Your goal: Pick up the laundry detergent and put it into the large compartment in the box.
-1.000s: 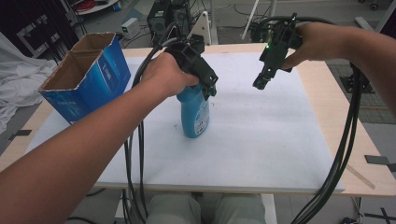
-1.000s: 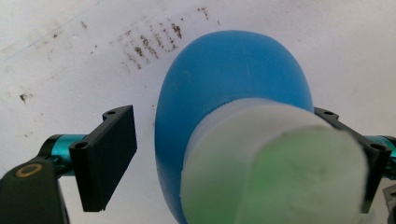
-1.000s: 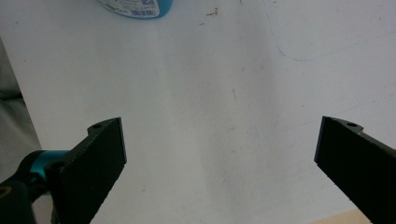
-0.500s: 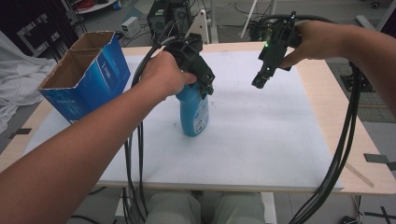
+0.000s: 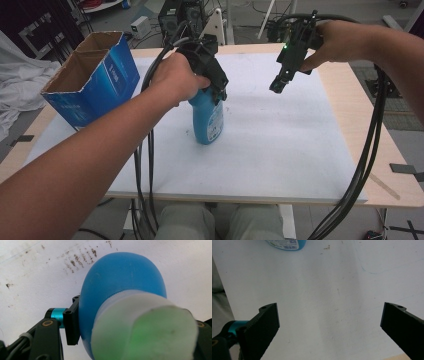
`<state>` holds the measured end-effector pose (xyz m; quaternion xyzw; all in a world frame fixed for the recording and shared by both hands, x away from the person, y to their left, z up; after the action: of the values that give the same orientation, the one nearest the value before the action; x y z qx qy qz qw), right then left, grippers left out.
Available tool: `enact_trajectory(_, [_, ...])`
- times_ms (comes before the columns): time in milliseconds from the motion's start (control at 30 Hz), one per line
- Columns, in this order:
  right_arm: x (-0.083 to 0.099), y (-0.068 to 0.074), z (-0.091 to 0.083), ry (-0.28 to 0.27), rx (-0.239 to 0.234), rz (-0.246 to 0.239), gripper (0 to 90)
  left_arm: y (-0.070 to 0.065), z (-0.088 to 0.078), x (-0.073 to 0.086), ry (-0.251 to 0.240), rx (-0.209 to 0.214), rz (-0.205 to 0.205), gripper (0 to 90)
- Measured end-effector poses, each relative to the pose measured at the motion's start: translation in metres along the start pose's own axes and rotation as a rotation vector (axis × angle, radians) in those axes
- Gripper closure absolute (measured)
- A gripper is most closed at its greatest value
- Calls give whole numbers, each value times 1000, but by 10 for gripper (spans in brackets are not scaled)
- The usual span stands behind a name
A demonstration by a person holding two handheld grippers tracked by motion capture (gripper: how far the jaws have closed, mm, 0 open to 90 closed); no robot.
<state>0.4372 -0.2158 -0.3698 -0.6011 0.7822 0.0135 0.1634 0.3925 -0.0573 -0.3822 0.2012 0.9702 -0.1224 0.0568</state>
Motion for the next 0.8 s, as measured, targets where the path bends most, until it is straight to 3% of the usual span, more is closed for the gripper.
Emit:
enact_trajectory(267, [1, 0, 1, 0, -2, 0, 12, 0, -1, 0, 5, 7, 8, 373])
enact_trajectory(467, [2, 0, 0, 4, -1, 1, 12, 3, -3, 1, 21, 43, 22, 375])
enact_trajectory(667, [5, -3, 2, 10, -5, 6, 12, 5, -30, -1, 31, 69, 90, 375])
enact_trajectory(800, [8, -3, 2, 15, -6, 7, 12, 5, -54, 0, 55, 66, 183, 375])
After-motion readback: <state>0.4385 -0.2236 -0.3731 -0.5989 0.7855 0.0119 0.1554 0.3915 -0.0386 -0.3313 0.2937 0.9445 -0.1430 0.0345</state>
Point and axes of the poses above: each handheld gripper's, and its own axes: z roughly forward along the jaws, x roughly out of its underside, y roughly to its left, the point moved 9 cm from there along z, roughly forward along the jaws, and after that the axes turned 9 degrees about x, right-handed, at the moved point
